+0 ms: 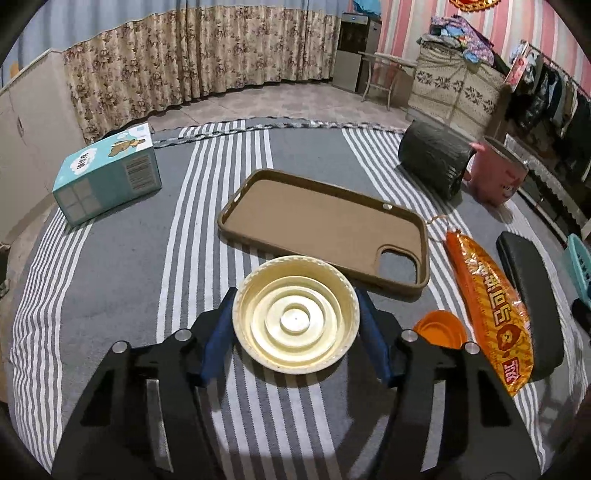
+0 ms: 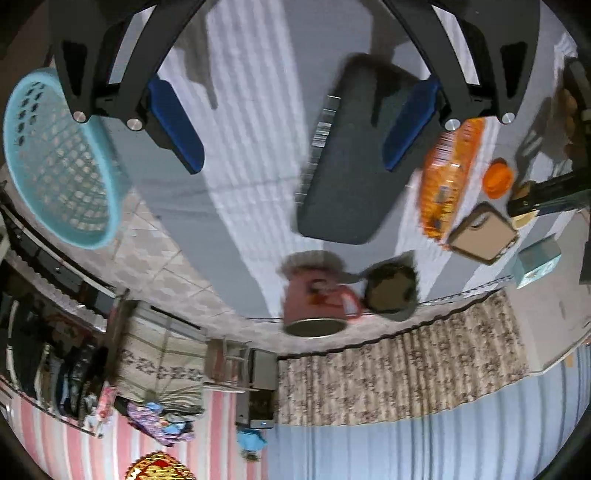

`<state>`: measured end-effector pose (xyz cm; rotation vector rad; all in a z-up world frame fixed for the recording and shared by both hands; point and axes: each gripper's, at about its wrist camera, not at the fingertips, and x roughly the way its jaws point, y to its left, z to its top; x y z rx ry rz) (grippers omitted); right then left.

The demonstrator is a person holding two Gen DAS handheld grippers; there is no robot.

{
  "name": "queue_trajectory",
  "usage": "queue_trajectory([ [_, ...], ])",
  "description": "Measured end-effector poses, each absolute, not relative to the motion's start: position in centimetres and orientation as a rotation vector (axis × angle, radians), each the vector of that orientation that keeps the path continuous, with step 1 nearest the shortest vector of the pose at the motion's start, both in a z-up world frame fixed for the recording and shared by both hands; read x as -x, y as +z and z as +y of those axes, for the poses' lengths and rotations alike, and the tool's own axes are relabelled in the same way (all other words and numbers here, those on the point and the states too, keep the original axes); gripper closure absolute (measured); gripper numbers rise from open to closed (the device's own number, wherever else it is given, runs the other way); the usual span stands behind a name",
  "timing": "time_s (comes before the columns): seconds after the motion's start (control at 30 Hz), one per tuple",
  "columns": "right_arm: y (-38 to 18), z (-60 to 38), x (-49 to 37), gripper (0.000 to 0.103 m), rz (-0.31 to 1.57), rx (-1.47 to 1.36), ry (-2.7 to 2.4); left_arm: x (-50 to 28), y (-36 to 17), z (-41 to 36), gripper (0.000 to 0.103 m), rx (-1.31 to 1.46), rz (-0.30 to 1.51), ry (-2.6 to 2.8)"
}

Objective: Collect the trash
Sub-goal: 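Move both grippers back over the mat, then grasp the cream plastic dish with the left gripper while the right grasps the orange snack bag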

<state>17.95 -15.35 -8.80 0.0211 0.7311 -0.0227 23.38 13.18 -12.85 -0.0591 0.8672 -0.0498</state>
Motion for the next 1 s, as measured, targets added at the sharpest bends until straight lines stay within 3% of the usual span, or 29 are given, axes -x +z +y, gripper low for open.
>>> queue_trajectory([
  [0.3,-8.8,-7.6,-20.3,0.009,0.743,0.07,0.09,-21.2,-10.4,14.4,0.043,0.006,0.707,0.043],
  [0.47,-9.6,-5.8,-21.7,0.025,0.792,0.107,0.137,-21.1,-9.8,14.6,0.043,0.009,0.679,0.05],
  [0.63,-10.6,-4.5,-22.7,0.027,0.844,0.135,0.178,-21.1,-9.8,14.7,0.043,0.013,0.675,0.044],
  [0.7,-10.9,-4.1,-22.9,0.037,0.855,0.147,0.196,-21.1,-9.8,14.9,0.043,0.016,0.67,0.043],
  [0.73,-11.3,-3.9,-23.2,0.049,0.881,0.148,0.209,-21.1,-9.8,14.9,0.043,0.019,0.667,0.044],
  [0.83,-11.6,-4.3,-23.5,0.056,0.903,0.113,0.223,-21.0,-9.8,15.2,0.043,0.025,0.664,0.043],
  [0.93,-11.6,-4.8,-23.5,0.085,0.905,0.074,0.243,-21.1,-9.8,15.1,0.043,0.027,0.66,0.04],
  [0.97,-11.6,-4.9,-23.5,0.092,0.902,0.063,0.249,-21.1,-9.8,15.0,0.043,0.022,0.661,0.039],
  [1.0,-11.4,-5.1,-23.4,0.093,0.894,0.053,0.251,-21.0,-9.9,15.0,0.043,0.017,0.661,0.039],
])
